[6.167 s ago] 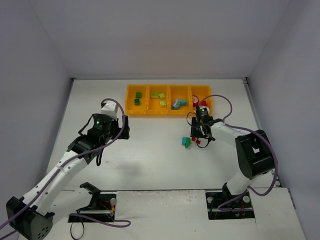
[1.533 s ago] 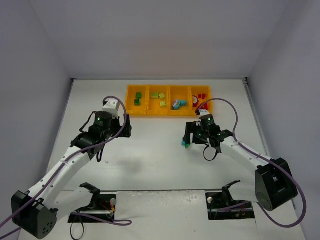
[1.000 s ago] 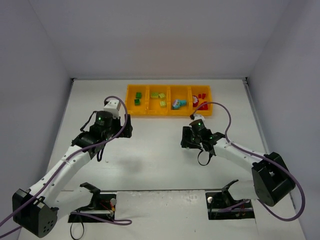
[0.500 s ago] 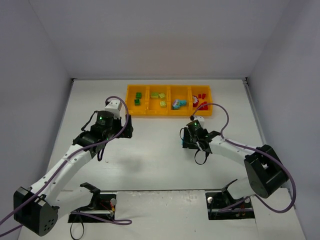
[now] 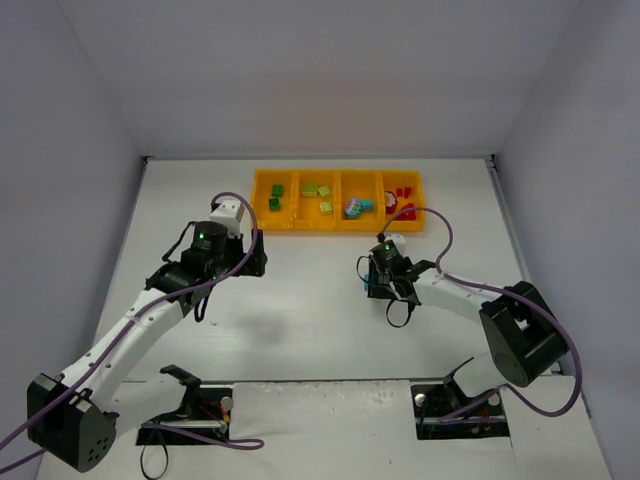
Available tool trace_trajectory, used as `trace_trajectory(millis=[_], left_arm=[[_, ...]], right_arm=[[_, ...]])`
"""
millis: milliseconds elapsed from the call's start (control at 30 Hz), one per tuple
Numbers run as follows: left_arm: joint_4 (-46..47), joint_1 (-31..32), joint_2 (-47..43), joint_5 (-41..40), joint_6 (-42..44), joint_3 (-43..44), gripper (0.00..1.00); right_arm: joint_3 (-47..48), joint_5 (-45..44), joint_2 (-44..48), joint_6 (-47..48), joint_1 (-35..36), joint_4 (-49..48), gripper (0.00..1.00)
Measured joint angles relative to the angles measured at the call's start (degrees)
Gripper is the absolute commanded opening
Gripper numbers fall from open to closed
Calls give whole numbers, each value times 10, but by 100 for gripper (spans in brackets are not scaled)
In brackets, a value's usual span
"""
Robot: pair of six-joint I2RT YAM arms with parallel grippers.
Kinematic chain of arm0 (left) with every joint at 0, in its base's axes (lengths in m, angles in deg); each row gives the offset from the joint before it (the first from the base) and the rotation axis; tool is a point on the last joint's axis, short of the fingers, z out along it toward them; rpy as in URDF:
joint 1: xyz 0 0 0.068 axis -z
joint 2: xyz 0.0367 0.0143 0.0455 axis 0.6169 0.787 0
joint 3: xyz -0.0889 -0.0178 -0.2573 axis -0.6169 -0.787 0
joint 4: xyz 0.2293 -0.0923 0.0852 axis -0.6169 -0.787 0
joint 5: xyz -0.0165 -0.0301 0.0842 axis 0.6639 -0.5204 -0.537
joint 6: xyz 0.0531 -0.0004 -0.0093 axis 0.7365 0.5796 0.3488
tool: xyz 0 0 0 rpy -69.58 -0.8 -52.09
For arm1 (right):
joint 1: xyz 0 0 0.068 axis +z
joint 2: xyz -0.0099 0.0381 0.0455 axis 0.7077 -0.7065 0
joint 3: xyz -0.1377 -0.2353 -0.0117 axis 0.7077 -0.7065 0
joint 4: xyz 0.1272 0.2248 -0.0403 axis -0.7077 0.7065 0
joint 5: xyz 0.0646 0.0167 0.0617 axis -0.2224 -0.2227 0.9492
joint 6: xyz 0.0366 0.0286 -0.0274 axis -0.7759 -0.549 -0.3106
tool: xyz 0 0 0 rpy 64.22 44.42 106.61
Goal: Sort the legos into containers by color
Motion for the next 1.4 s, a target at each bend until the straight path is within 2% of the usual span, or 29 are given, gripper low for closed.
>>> trace_trajectory(millis=[100, 267, 433, 667, 800, 1067, 1400], left_arm=[[0, 0, 0, 0, 0, 0, 97], [0, -7, 0, 7, -3, 0, 97], [23, -23, -2, 49, -39, 0, 97], [100, -17, 1, 151, -130, -2, 97], [154, 12, 28, 186, -168, 0, 97], [230, 102, 133, 205, -198, 49, 97], [311, 123, 207, 210, -226, 76, 97]], right_arm=[[0, -2, -3, 2, 0, 0, 24], [0, -2, -3, 8, 0, -5, 0], [-4, -2, 11, 24, 7, -22, 0], [-23, 13, 135, 63, 18, -71, 0], [-23, 26, 183, 80, 22, -98, 0], [-23, 65, 213, 86, 26, -129, 0], [-23, 98, 235, 83, 27, -137, 0]])
